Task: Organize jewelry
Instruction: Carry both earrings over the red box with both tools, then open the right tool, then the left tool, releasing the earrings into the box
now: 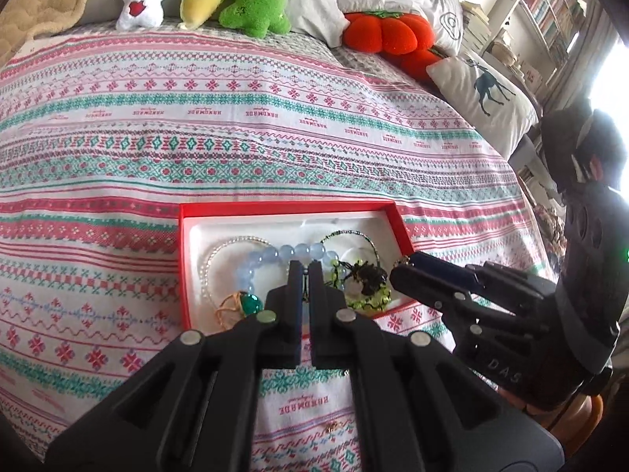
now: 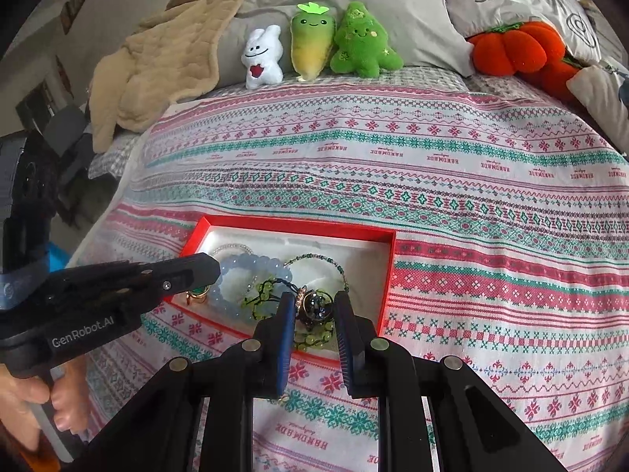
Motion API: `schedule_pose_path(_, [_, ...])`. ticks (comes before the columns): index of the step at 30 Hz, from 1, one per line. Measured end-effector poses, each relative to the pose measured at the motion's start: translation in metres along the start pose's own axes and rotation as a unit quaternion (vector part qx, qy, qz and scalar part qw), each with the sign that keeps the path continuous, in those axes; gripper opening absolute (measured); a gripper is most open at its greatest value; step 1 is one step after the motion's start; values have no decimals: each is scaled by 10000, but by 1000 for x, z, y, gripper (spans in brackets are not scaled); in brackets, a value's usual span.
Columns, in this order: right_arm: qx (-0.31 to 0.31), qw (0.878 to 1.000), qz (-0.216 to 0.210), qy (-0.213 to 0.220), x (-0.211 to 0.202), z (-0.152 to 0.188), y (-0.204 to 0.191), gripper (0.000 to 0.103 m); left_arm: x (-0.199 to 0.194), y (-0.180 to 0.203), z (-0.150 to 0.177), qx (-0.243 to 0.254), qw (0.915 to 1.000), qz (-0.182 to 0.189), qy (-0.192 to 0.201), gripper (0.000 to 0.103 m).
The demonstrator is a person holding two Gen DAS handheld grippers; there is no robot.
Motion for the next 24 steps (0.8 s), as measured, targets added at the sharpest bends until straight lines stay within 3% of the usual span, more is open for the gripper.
schedule_pose_path(11, [-2, 10000, -20, -67, 10, 0, 2, 20, 11, -9, -4, -218, 9997, -81, -25, 5])
schedule_pose_path(19, [-22, 10000, -11, -52, 10, -2, 1, 24, -3, -7, -2, -32, 9995, -323, 58, 23])
schedule_pose_path(22, [-50, 9999, 20, -102, 8, -1, 1, 39, -11, -8, 0, 85, 9990, -445, 71, 32])
schedule_pose_path(23, [-70, 9999, 36, -91, 6, 0, 0, 56, -14, -9, 1, 114, 9987, -482, 78, 34])
schedule_pose_path(24, [-76, 10000, 1, -34, 3, 1, -1, 62, -17, -10, 3, 138, 9985, -519, 90, 38])
Point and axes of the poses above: each gripper's, at about its wrist camera, not at the fingertips, and x roughly the way its jaws point, y to its right, z to its underside, the point moved 3 cm from there along x, roughly the way its jaws point, and after that the axes turned 5 degrees about y, right-handed, at the moved point
